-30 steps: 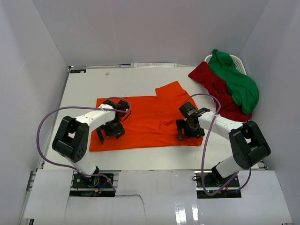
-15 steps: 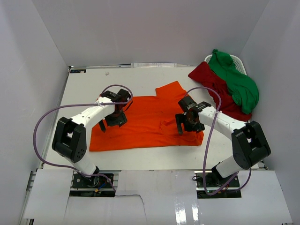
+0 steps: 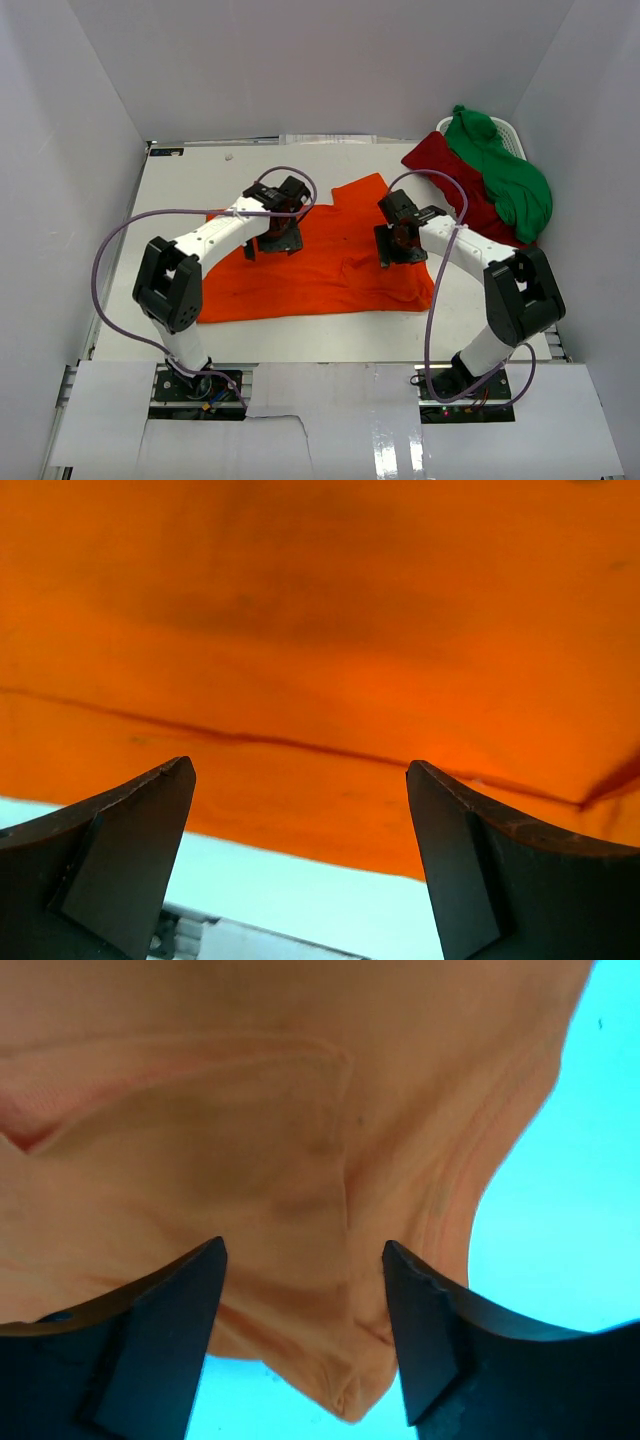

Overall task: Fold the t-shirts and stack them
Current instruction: Grap the side of the flattened tshirt furthest away from the robot with both arms

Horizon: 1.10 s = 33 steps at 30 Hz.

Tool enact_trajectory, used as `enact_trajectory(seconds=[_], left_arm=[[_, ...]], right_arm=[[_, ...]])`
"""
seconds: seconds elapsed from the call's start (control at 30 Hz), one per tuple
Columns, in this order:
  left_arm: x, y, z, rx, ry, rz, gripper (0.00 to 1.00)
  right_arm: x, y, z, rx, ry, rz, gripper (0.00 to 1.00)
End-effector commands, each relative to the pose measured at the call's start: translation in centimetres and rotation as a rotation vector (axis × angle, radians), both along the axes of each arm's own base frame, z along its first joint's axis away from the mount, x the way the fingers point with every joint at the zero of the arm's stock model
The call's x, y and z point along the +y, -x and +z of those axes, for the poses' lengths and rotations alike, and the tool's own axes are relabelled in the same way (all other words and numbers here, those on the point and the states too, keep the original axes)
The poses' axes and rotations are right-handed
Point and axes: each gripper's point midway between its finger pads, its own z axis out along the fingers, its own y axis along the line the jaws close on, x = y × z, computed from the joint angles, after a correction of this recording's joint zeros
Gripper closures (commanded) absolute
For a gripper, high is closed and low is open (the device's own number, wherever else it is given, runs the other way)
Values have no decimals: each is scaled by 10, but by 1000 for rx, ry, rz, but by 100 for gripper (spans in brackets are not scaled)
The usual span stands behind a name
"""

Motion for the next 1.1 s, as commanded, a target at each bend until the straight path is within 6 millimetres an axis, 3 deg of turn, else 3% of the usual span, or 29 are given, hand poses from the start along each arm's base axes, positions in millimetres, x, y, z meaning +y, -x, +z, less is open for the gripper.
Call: enact_trajectory(seconds=[0.0, 0.17, 0.23, 0.6, 0.87, 1.07], left_arm=[[-37, -15, 7, -41, 44, -83, 2], [-58, -13, 1, -37, 42, -108, 2], [-55, -11, -2, -33, 32, -104, 2], [-42, -5, -6, -37, -13, -81, 2], [-38, -3, -11, -28, -28, -72, 2], [-37, -2, -16, -16, -37, -72, 2]], right_arm=[[16, -36, 13, -94, -64, 36, 34], [16, -54, 2, -90, -60, 41, 42], [17, -61, 1, -107, -59, 49, 48], [18, -78, -15, -95, -47, 65, 48], [16, -82, -14, -100, -49, 60, 92], [21, -98, -2, -141, -51, 65, 92]])
